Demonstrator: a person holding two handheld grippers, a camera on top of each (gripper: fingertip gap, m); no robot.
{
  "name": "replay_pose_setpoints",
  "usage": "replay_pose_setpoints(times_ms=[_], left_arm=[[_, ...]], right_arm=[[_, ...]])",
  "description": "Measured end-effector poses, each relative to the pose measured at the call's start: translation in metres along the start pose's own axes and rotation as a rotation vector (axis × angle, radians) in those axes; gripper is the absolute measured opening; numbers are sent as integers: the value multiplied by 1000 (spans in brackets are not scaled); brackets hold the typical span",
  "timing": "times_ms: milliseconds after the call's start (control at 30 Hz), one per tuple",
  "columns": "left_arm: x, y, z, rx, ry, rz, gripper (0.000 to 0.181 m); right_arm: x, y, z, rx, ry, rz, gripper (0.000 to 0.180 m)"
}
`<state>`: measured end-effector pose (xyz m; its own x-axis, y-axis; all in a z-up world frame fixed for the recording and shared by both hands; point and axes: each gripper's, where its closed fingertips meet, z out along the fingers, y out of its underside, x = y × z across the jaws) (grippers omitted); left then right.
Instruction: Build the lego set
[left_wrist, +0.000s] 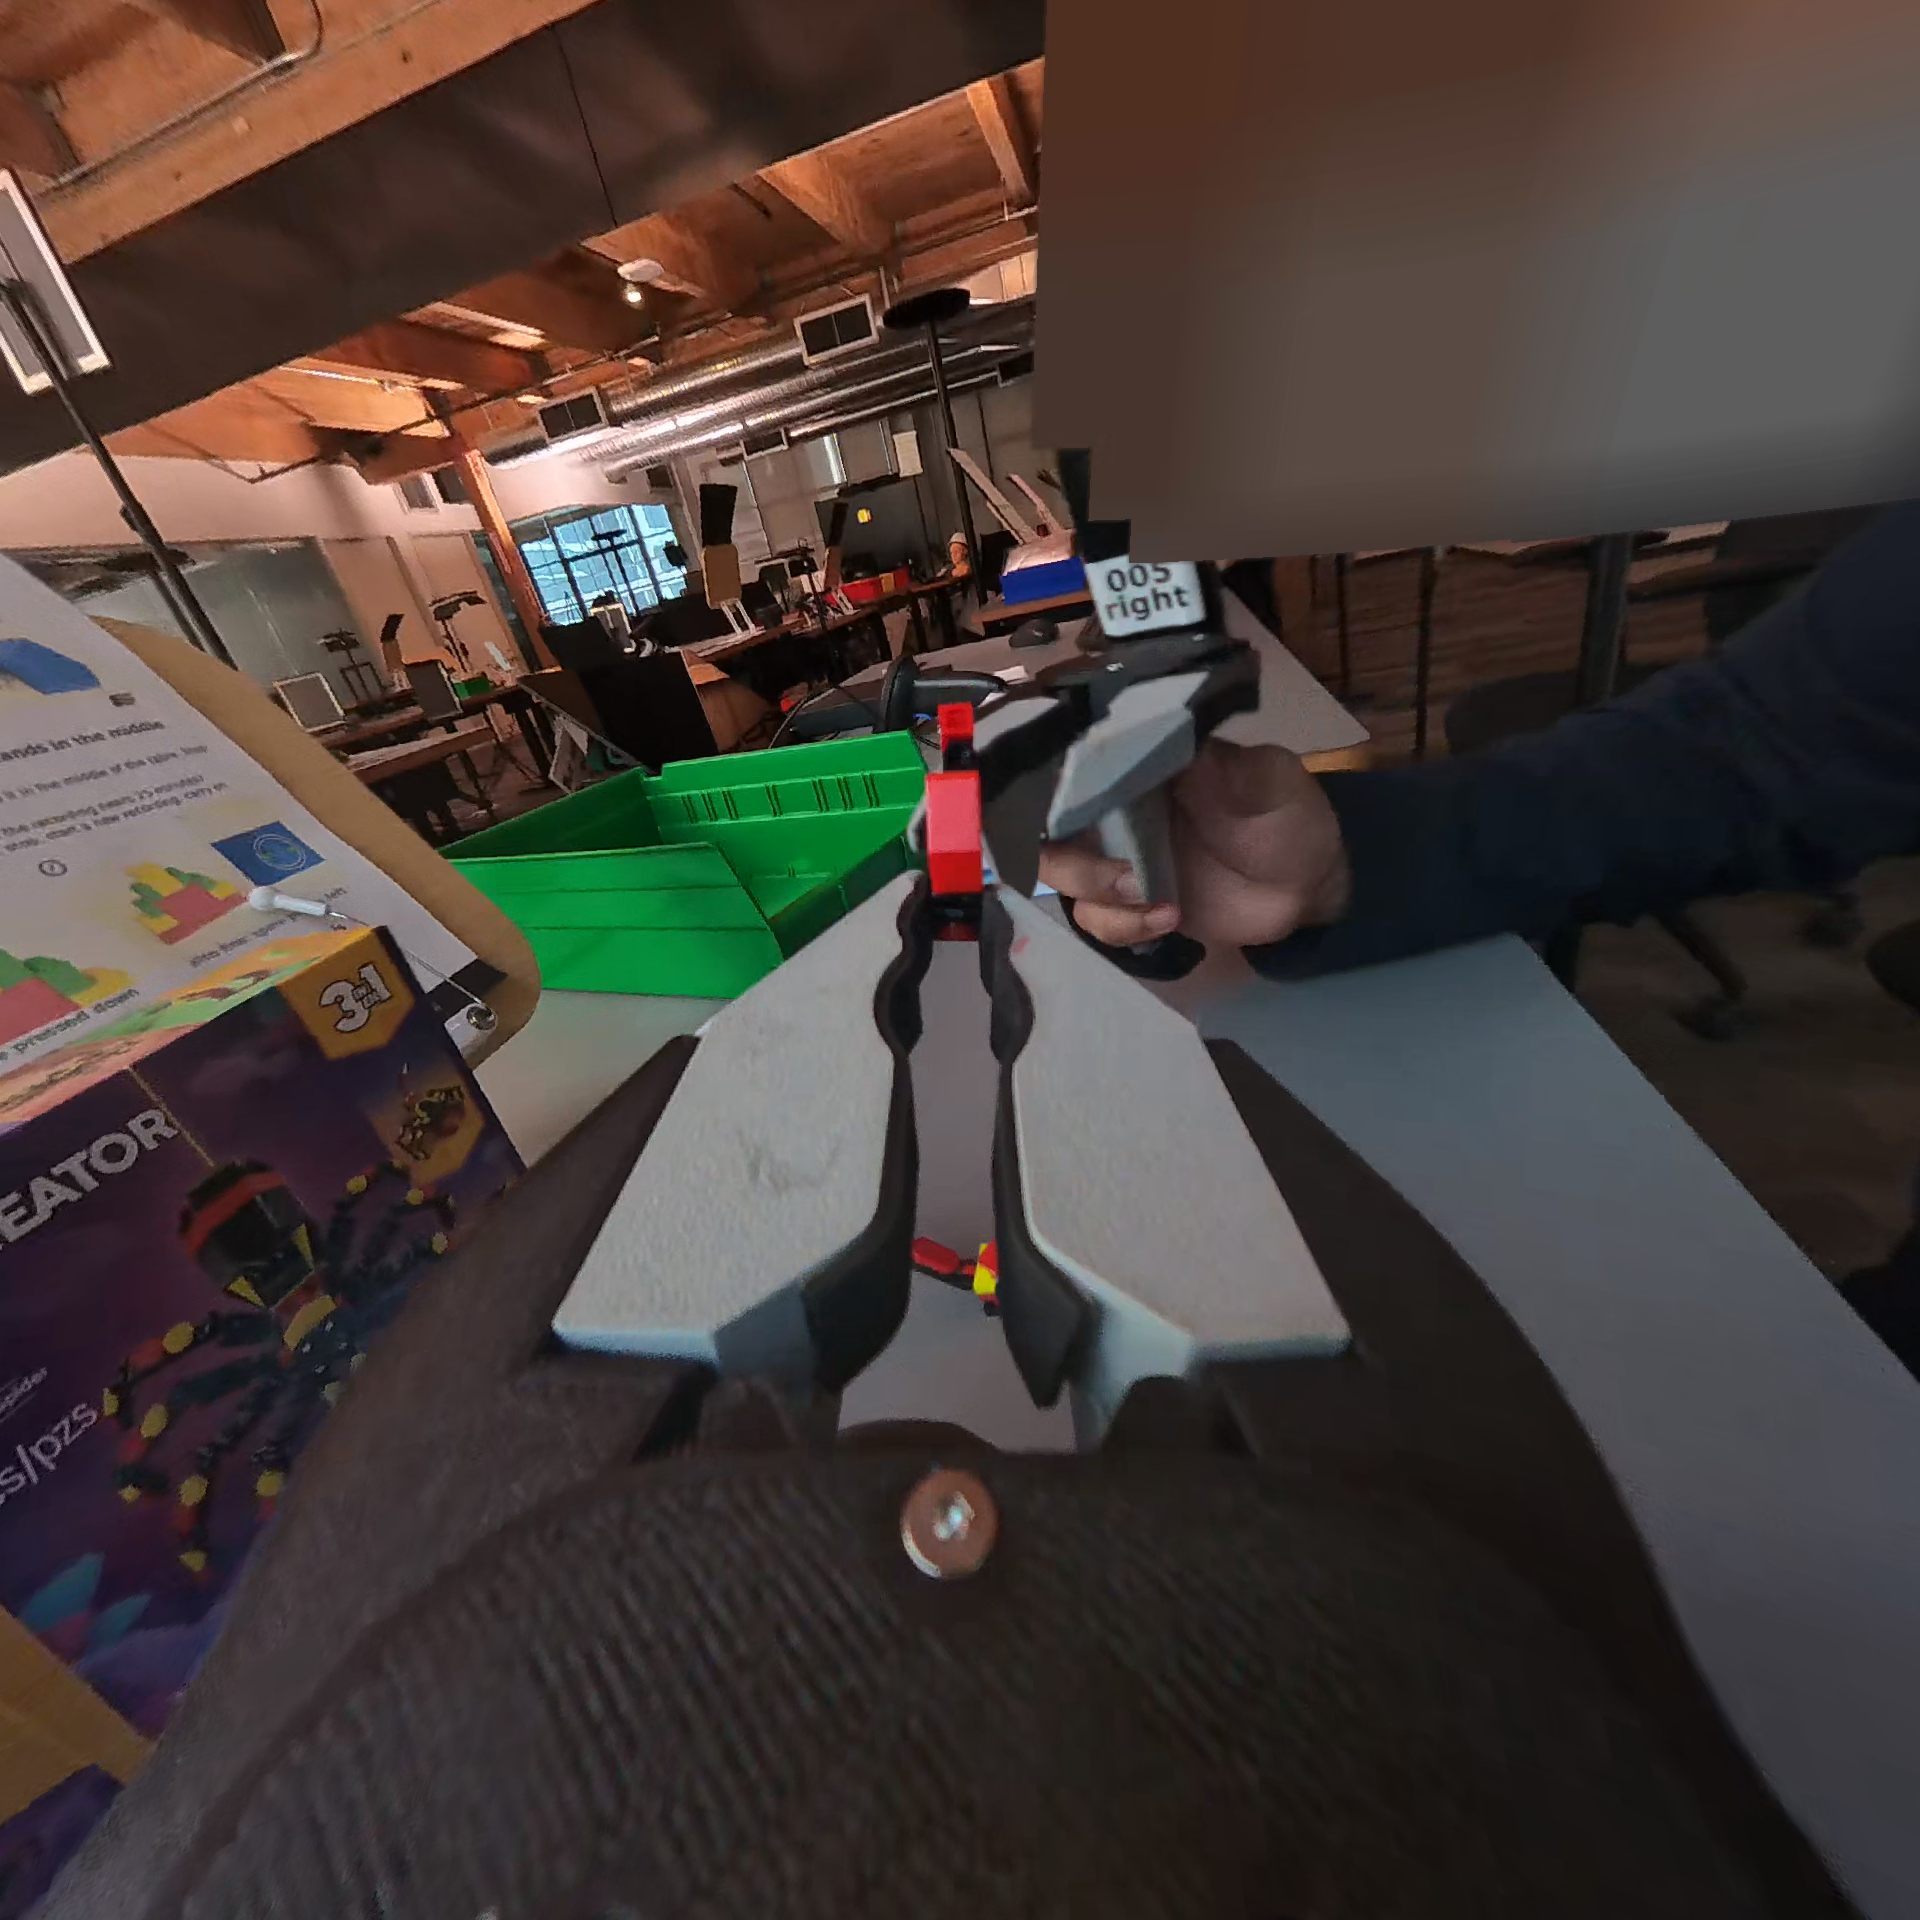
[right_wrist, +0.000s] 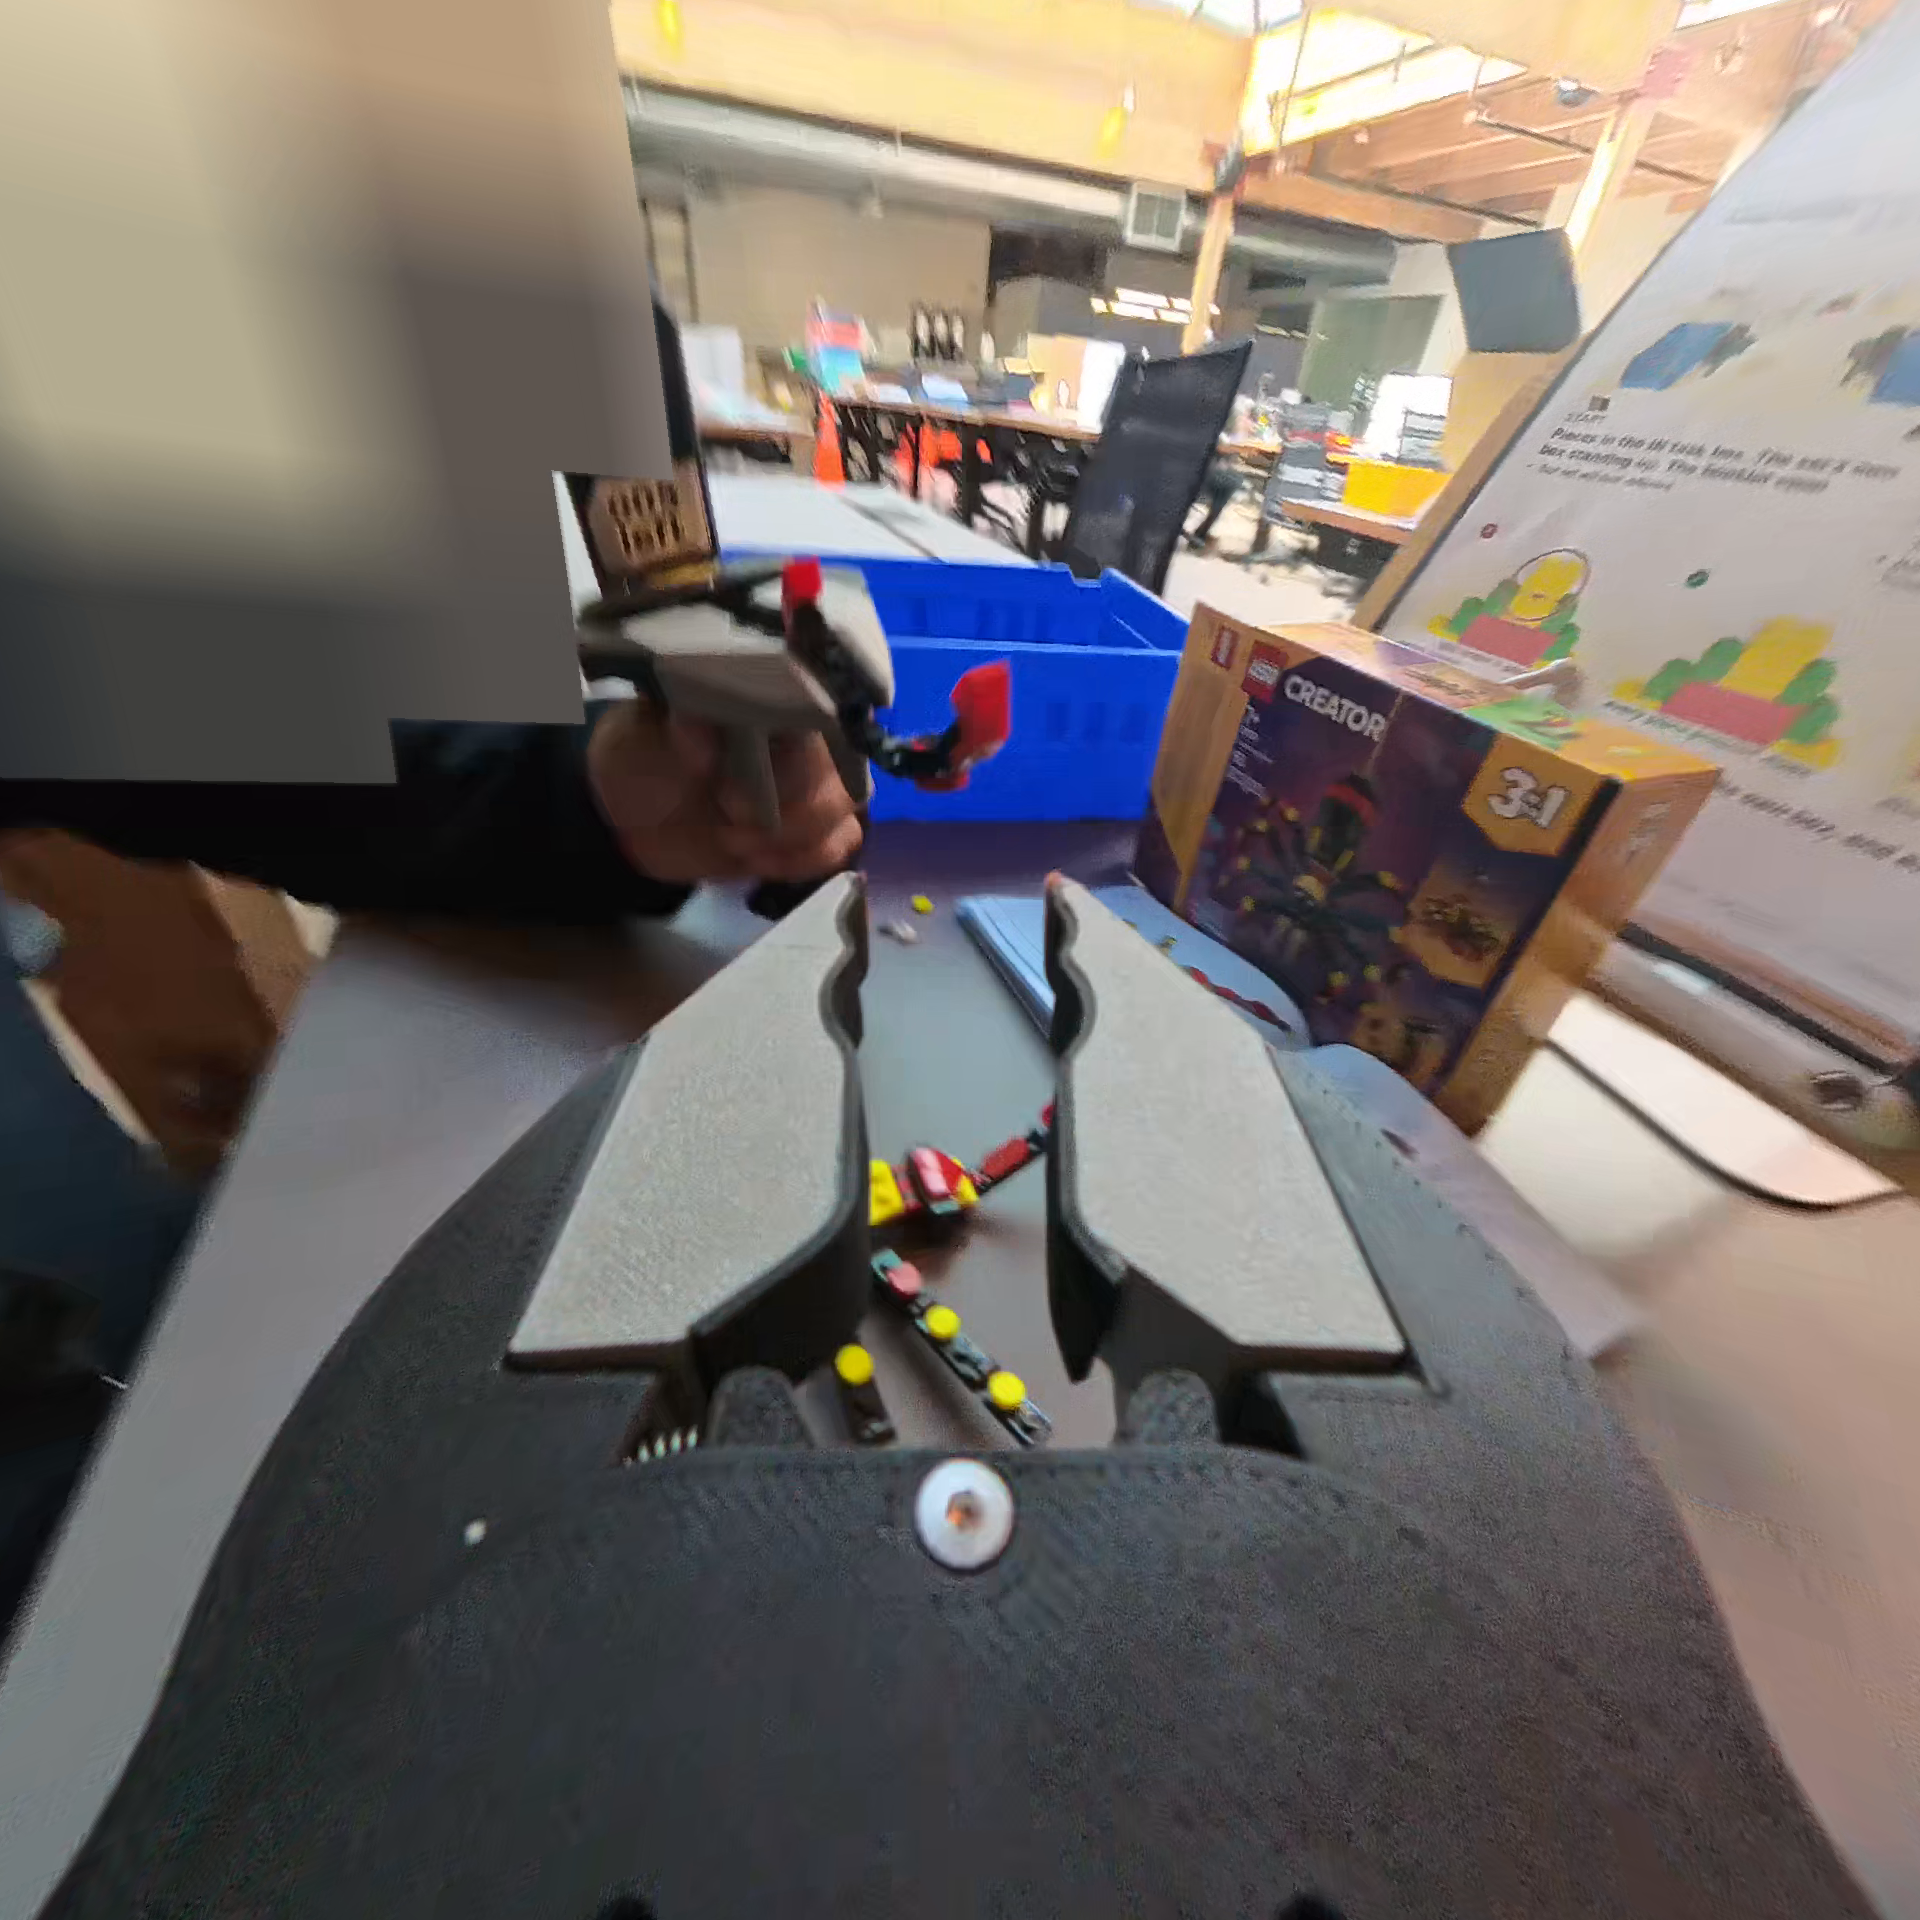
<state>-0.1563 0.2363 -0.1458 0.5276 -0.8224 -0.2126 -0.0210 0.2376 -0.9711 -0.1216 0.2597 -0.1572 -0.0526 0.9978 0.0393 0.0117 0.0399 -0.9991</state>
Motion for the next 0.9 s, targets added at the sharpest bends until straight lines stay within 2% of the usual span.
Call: replay_pose_setpoints(times_ms=[67,167,233,300,400,533,633,700,767,833,900], left_arm=[[6,2,3,-25,2,58,6],[13,5,6,-58,11,118,6],[16,5,7,-63,14,142,6],[19,2,7,-57,12,166,6],[26,-11,7,-7,18,173,6],[33,-39,2,144,60,57,6],[28,-54,-4,217,66,-14,6],[25,-45,-4,168,49,17,6],[24,-35,-3,127,53,23,6],[21,-28,-1,99,52,4,6],[18,-18,2,56,47,-17,6]], right_arm=[[-6,-12,-3,83,-106,124,32],[-14,-24,-4,144,-190,191,44],[-23,-25,-1,123,-224,173,38],[-23,-20,5,88,-188,142,29],[-27,-25,6,114,-194,137,8],[-33,-34,1,211,-351,324,6],[-34,-22,6,177,-414,434,6],[-31,-19,8,159,-401,431,6],[-26,-26,3,172,-381,404,18],[-21,-31,-5,186,-343,353,1],[-13,-29,-9,163,-270,310,0]])
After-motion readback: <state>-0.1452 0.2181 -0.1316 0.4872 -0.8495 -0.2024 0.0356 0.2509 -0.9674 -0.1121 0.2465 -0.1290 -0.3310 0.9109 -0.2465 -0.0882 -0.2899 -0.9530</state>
